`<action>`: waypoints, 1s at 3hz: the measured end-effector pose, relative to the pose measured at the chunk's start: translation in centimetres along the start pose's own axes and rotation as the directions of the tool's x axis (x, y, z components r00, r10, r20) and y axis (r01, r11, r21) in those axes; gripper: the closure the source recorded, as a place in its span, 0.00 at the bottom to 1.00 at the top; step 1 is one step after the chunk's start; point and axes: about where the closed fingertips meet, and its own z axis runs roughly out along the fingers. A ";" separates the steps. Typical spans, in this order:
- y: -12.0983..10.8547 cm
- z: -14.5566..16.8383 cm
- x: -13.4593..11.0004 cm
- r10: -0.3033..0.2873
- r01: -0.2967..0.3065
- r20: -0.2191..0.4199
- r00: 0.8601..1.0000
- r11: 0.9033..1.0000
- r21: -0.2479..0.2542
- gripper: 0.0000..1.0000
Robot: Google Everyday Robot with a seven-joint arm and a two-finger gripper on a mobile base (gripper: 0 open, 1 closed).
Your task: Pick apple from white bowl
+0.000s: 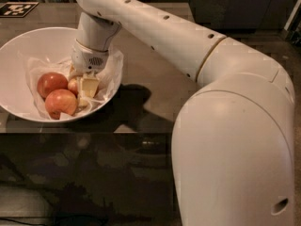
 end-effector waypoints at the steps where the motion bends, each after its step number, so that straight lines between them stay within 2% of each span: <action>1: 0.0 -0.2 -0.1 0.000 0.000 0.000 1.000 1.000 0.000 1.00; 2: 0.4 -2.6 1.7 0.027 -0.030 0.053 0.998 0.999 0.043 1.00; 3: 0.5 -4.2 2.9 0.031 -0.036 0.089 0.996 0.997 0.063 1.00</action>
Offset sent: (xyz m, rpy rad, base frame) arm 0.0254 -0.0726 0.0395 0.1471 0.0163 -0.1158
